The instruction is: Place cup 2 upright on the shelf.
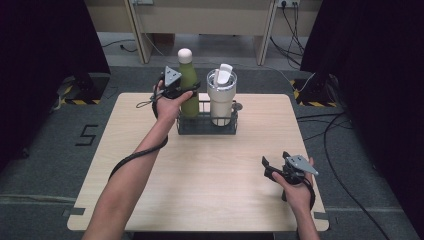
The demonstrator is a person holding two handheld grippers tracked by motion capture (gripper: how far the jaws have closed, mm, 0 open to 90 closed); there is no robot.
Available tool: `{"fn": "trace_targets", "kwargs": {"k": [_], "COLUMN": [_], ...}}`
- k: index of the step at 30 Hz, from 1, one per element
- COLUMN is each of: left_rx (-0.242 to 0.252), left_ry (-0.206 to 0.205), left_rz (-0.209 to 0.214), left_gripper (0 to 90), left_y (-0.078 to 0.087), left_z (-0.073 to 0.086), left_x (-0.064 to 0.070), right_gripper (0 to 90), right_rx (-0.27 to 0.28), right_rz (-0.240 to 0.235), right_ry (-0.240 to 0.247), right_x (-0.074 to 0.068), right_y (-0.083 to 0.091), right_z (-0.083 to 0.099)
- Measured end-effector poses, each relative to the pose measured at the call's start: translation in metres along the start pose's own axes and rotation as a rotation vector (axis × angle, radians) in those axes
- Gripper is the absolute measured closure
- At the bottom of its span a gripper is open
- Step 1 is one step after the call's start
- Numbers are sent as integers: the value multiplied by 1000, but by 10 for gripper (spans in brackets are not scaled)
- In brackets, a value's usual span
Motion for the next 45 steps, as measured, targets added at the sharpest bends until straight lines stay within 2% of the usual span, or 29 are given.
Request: {"fn": "trace_targets", "kwargs": {"k": [14, 20, 24, 31, 37, 41, 45], "left_rx": [-37, -40, -45, -38, -50, -49, -47], "left_ry": [0, -2, -20, -19, -9, -13, -36], "left_rz": [14, 19, 29, 38, 47, 38, 49], "left_gripper": [222, 221, 220, 213, 145, 143, 143], "left_y": [-6, -5, -3, 0, 1, 3, 7], "left_z": [23, 24, 25, 27, 31, 31, 26], "left_x": [7, 8, 9, 11, 11, 10, 13], "right_gripper": [150, 150, 150, 150, 150, 150, 150], "right_rx": [-1, 3, 1, -1, -3, -3, -10], "right_rz": [-4, -5, -5, -7, -8, -9, -13], "right_ry": [0, 3, 0, 2, 9, 8, 6], "right_x": [-1, -1, -2, -3, -4, -4, -6], "right_y": [0, 0, 0, 0, 0, 0, -1], "right_z": [0, -1, 0, -1, 0, 0, 1]}}
Point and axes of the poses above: each handheld gripper's, and its own axes: y roughly backward along the jaws, z roughly out of its underside, x roughly to its right, the point moved 8 cm from there along -y, roughly forward along the jaws, and after that the axes turned 1 degree about z, right-handed, at the moved point
